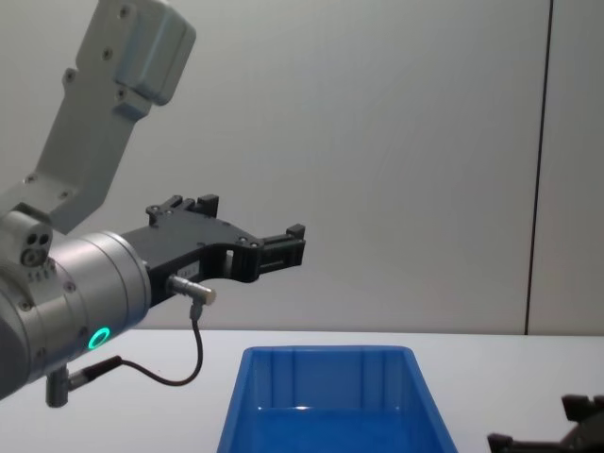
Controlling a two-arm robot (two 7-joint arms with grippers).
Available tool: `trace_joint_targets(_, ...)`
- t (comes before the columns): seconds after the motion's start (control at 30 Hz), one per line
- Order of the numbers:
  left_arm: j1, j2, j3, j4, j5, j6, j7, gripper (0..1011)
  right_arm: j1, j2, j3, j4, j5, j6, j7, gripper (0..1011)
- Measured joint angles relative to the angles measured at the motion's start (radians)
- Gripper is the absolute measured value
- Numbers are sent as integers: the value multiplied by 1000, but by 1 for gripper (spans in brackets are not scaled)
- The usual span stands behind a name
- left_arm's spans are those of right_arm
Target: Pick up the two dolls from the table and place them into the box.
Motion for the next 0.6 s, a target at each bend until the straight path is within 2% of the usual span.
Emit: trace_joint_targets(0.6,0,0,0,0,0,0,0,1001,15,-5,4,72,-8,22,-4,1001)
